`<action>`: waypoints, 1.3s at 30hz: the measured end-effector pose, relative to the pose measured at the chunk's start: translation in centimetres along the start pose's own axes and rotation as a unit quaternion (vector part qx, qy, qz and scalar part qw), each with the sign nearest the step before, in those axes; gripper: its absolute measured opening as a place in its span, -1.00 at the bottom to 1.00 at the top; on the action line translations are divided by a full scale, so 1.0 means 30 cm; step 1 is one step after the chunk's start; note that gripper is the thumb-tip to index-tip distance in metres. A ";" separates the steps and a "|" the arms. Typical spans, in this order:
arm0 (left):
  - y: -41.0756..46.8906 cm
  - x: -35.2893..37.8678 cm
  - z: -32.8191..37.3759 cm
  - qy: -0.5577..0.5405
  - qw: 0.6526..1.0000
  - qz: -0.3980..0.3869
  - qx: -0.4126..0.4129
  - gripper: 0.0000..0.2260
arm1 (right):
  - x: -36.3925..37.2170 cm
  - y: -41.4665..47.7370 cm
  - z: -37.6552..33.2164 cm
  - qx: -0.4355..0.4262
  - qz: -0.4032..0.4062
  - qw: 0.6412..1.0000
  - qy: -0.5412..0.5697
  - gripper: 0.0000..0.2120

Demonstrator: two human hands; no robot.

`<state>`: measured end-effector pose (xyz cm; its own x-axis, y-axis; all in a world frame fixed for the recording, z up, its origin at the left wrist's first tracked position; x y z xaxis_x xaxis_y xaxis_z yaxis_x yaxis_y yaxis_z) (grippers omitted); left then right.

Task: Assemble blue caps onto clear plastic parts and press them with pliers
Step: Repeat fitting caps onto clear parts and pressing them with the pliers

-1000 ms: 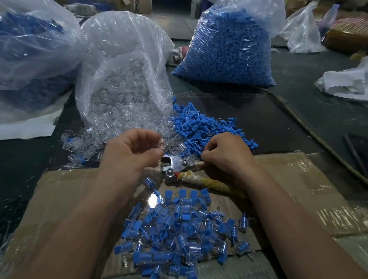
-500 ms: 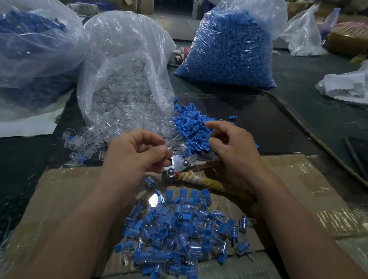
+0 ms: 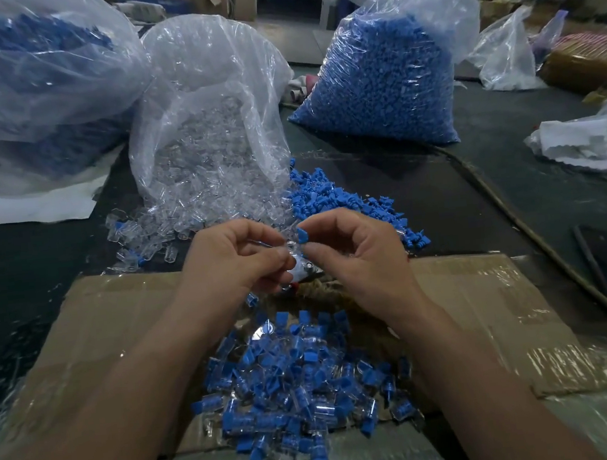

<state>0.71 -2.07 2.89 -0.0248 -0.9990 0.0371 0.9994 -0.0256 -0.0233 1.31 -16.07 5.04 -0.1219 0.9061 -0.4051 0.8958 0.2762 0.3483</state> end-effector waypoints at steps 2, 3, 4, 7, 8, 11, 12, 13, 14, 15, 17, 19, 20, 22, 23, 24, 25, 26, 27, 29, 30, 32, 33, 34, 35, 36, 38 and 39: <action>-0.001 0.003 0.002 -0.004 1.000 -0.002 0.002 -0.90 | 0.006 -0.001 0.000 0.002 -0.010 1.000 -0.009 -0.69; -0.001 0.002 0.003 -0.005 1.000 -0.003 0.003 -0.90 | 0.007 0.000 0.001 0.004 -0.013 1.000 -0.015 -0.70; -0.001 0.002 0.003 -0.005 1.000 -0.002 0.004 -0.90 | 0.008 0.001 0.002 0.006 -0.014 1.000 -0.018 -0.71; -0.003 0.002 0.004 -0.003 1.000 -0.006 0.005 -0.90 | 0.009 0.000 0.000 0.011 -0.015 1.000 -0.011 -0.72; -0.004 0.003 0.003 -0.002 1.000 -0.007 0.006 -0.89 | 0.011 -0.001 0.000 0.014 -0.017 1.000 -0.007 -0.73; -0.005 0.008 0.003 0.000 1.000 -0.010 0.009 -0.87 | 0.021 -0.001 0.006 0.031 -0.032 0.999 -0.004 -0.75; -0.005 0.009 0.004 -0.001 1.000 -0.010 0.010 -0.87 | 0.021 0.000 0.009 0.036 -0.034 0.999 -0.001 -0.75; -0.005 0.009 0.003 -0.002 1.000 -0.011 0.012 -0.86 | 0.020 0.001 0.011 0.041 -0.034 0.999 0.004 -0.76; -0.006 0.009 0.004 -0.002 1.000 -0.012 0.015 -0.86 | 0.019 0.001 0.013 0.046 -0.035 0.998 0.012 -0.77; -0.006 0.008 0.005 -0.001 1.000 -0.013 0.019 -0.85 | 0.018 0.001 0.014 0.050 -0.039 0.998 0.021 -0.78; -0.006 0.009 0.007 0.003 1.000 -0.016 0.025 -0.86 | 0.018 0.001 0.015 0.055 -0.049 0.997 0.037 -0.78; -0.007 0.012 0.011 0.000 0.999 -0.022 0.027 -0.92 | 0.018 0.000 0.014 0.056 -0.056 0.996 0.050 -0.77; -0.008 0.014 0.013 0.000 0.999 -0.025 0.028 -0.92 | 0.017 0.000 0.015 0.056 -0.057 0.995 0.056 -0.78; -0.010 0.015 0.016 0.006 0.999 -0.029 0.029 -0.88 | 0.014 0.000 0.014 0.055 -0.057 0.995 0.067 -0.78; -0.010 0.014 0.016 0.008 0.999 -0.029 0.030 -0.90 | 0.011 0.001 0.013 0.054 -0.058 0.994 0.071 -0.76; -0.009 0.013 0.016 0.006 0.999 -0.028 0.030 -0.92 | 0.010 0.001 0.013 0.052 -0.061 0.994 0.073 -0.74; -0.009 0.010 0.016 0.001 0.999 -0.026 0.029 -0.93 | 0.009 0.001 0.012 0.049 -0.066 0.994 0.075 -0.72; -0.009 0.008 0.016 -0.007 0.999 -0.023 0.027 -0.92 | 0.009 0.001 0.009 0.045 -0.071 0.993 0.079 -0.71; -0.008 0.007 0.016 -0.013 0.999 -0.021 0.025 -0.92 | 0.009 0.000 0.006 0.038 -0.073 0.993 0.085 -0.70; -0.007 0.004 0.017 -0.014 0.999 -0.019 0.026 -0.91 | 0.012 -0.003 0.001 0.022 -0.070 0.993 0.094 -0.69; -0.007 0.003 0.017 -0.012 0.999 -0.018 0.027 -0.90 | 0.013 -0.004 0.000 0.015 -0.064 0.993 0.095 -0.71; -0.006 0.003 0.017 -0.008 0.999 -0.016 0.031 -0.88 | 0.015 -0.004 -0.002 0.006 -0.051 0.994 0.093 -0.75; -0.005 0.003 0.017 -0.008 0.999 -0.016 0.031 -0.88 | 0.014 -0.004 -0.002 0.004 -0.046 0.995 0.093 -0.77; -0.005 0.003 0.016 -0.013 0.999 -0.017 0.029 -0.89 | 0.013 -0.004 0.000 0.004 -0.042 0.995 0.093 -0.78; -0.004 0.003 0.015 -0.022 0.999 -0.019 0.024 -0.90 | 0.010 -0.003 0.002 0.004 -0.038 0.995 0.090 -0.79; -0.003 0.003 0.013 -0.033 0.999 -0.021 0.019 -0.90 | 0.007 -0.002 0.004 0.002 -0.035 0.996 0.085 -0.77; -0.003 0.004 0.011 -0.046 0.998 -0.028 0.010 -0.91 | 0.001 -0.001 0.006 -0.009 -0.028 0.997 0.072 -0.71; -0.003 0.005 0.010 -0.050 0.998 -0.030 0.008 -0.91 | -0.001 0.000 0.007 -0.014 -0.027 0.997 0.066 -0.69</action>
<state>0.61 -2.20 3.21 -0.0838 -0.9869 0.1382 0.9964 -0.0848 -0.0017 1.39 -16.16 4.88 -0.2257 0.9235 -0.3102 0.8744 0.3324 0.3534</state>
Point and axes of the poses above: each hand's wrist, its own y-axis towards the middle knuckle, its own x-axis out of the palm, z = x × y, the point moved 5 cm from there along y, towards the middle knuckle
